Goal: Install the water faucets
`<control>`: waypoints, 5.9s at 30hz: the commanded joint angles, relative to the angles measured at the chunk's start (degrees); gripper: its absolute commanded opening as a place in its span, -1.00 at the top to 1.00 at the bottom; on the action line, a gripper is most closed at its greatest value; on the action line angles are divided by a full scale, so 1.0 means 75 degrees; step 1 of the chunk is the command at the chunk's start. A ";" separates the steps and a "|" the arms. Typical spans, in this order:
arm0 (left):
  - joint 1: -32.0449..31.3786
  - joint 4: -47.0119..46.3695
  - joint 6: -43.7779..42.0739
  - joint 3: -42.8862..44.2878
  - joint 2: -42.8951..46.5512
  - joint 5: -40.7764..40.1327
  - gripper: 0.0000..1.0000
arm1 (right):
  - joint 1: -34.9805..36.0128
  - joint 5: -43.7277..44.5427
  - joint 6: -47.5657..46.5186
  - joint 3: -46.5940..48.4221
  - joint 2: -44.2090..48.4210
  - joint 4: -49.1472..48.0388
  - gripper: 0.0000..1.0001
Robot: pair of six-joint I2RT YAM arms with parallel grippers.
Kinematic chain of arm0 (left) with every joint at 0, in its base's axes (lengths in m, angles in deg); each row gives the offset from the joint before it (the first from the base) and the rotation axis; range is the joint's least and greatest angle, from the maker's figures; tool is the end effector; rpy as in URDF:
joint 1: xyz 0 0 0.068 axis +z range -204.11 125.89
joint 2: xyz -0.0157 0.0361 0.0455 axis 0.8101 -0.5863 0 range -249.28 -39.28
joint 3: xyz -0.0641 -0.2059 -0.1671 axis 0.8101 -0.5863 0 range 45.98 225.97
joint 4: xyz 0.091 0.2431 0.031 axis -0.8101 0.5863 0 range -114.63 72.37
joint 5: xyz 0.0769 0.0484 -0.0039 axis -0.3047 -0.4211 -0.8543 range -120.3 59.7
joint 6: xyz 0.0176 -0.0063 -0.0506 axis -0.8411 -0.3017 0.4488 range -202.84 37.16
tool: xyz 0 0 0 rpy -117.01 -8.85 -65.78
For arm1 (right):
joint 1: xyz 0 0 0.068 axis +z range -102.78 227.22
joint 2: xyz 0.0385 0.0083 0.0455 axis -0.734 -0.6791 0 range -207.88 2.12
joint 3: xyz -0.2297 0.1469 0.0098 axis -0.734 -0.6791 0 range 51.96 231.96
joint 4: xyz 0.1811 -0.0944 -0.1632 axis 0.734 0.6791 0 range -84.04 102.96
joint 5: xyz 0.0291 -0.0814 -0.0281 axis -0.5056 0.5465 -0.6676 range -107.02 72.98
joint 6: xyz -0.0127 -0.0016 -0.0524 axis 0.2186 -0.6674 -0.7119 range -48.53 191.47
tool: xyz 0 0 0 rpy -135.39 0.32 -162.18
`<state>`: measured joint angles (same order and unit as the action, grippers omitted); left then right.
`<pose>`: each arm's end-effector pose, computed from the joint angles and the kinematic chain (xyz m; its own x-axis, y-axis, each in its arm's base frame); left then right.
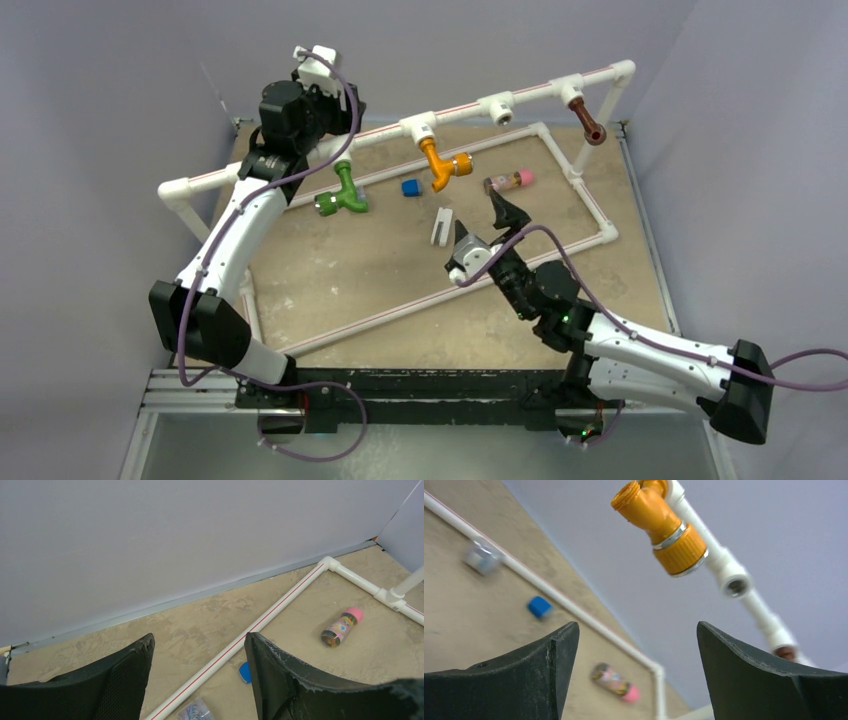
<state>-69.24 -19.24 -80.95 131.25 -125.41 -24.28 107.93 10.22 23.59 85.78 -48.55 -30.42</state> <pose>0.3436 -0.0968 0.4213 -0.1168 -0.0026 -0.9932 0.3567 0.9332 -0.0444 0.1142 0.1701 0.3394 0.5283 -0.4061 -0.7456 -0.2571 0.7604 -0.5964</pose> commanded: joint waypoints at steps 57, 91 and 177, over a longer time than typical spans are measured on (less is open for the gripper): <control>-0.0232 0.1223 -0.0047 -0.0531 -0.0528 0.0404 -0.31 | -0.0361 -0.0480 0.9572 0.1728 -0.3163 -0.3421 1.00; -0.0232 0.1199 -0.0009 -0.0554 -0.0445 0.0453 -0.32 | -0.0771 -0.0956 1.7453 0.0947 -0.2172 -0.2296 -0.31; -0.0290 0.1224 -0.0065 -0.0554 -0.0575 0.0299 -0.31 | 0.0081 0.0503 0.3008 0.2253 -0.3630 -0.4389 1.00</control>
<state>-69.38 -19.68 -80.98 131.14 -125.45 -24.45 108.30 12.76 16.84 101.89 -77.27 -61.26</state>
